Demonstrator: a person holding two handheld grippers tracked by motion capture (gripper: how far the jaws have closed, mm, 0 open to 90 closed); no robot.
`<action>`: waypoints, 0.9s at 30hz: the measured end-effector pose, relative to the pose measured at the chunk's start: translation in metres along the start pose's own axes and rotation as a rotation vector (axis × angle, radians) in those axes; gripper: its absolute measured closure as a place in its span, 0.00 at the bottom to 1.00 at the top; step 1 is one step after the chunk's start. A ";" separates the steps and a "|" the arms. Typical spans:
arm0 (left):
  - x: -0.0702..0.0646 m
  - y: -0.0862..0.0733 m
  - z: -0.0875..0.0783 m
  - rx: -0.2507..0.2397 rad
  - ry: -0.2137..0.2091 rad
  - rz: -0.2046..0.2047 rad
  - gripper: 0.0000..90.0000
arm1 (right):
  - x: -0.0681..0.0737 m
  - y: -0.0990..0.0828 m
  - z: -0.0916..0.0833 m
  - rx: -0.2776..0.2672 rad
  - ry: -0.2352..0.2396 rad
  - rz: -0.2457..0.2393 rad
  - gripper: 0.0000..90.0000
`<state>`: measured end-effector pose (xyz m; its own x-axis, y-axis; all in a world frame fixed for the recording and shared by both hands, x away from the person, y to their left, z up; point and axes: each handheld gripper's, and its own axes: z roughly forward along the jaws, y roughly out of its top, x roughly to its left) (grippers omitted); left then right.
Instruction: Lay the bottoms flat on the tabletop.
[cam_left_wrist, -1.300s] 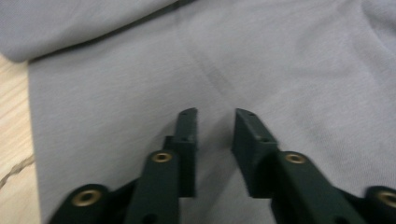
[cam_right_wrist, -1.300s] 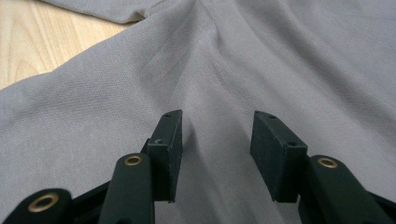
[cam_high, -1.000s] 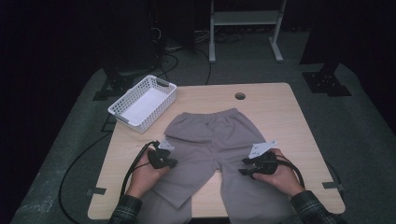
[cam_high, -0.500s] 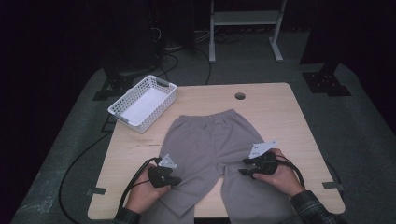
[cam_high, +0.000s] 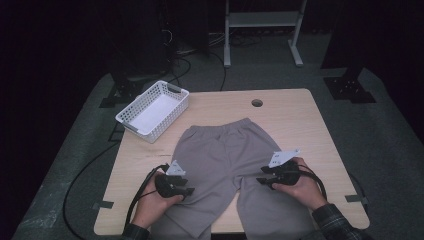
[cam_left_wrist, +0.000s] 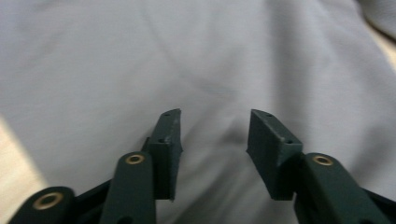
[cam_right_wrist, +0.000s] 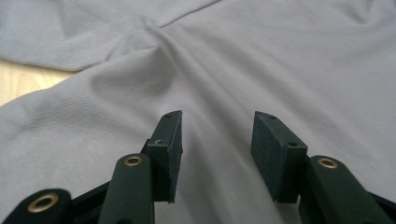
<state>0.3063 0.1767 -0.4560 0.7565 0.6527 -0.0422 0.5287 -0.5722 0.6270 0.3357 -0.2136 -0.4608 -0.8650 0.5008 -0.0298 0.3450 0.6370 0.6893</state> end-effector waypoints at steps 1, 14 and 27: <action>0.003 -0.001 0.000 -0.006 0.013 -0.005 0.56 | -0.003 -0.002 -0.001 0.004 -0.011 0.003 0.57; 0.022 0.007 0.017 -0.027 0.075 0.000 0.48 | -0.008 -0.029 -0.016 0.062 -0.011 0.066 0.55; 0.026 0.004 0.019 -0.079 0.056 -0.037 0.40 | 0.004 -0.042 -0.028 0.061 -0.016 0.070 0.50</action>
<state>0.3350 0.1817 -0.4688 0.7133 0.7004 -0.0246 0.5222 -0.5078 0.6852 0.3074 -0.2547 -0.4702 -0.8323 0.5543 0.0054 0.4268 0.6345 0.6444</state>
